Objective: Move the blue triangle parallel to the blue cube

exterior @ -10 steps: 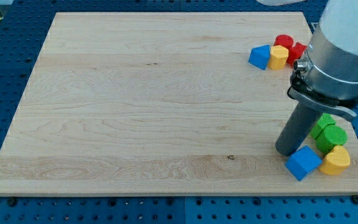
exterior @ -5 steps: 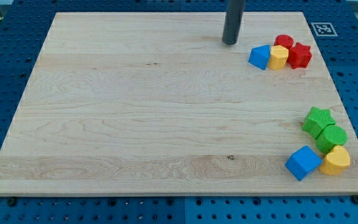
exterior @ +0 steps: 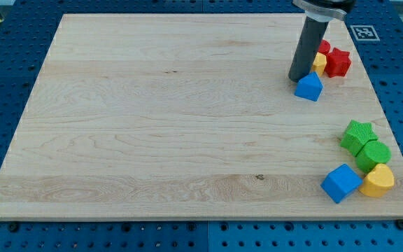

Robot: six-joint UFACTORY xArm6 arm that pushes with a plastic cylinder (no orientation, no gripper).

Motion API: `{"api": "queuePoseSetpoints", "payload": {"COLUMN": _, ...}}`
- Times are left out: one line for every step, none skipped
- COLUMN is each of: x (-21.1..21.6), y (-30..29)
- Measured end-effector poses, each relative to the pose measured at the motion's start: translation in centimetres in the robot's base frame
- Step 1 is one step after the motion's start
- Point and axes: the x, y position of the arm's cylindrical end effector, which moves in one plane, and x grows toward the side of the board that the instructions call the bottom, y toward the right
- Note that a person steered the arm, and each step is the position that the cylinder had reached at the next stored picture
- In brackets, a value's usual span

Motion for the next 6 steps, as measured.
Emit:
{"api": "queuePoseSetpoints", "payload": {"x": 1.9, "y": 1.4}}
{"api": "queuePoseSetpoints", "payload": {"x": 4.8, "y": 1.4}}
{"api": "queuePoseSetpoints", "payload": {"x": 5.2, "y": 1.6}}
{"api": "queuePoseSetpoints", "payload": {"x": 5.5, "y": 2.8}}
{"api": "queuePoseSetpoints", "payload": {"x": 6.9, "y": 3.1}}
{"api": "queuePoseSetpoints", "payload": {"x": 8.3, "y": 3.1}}
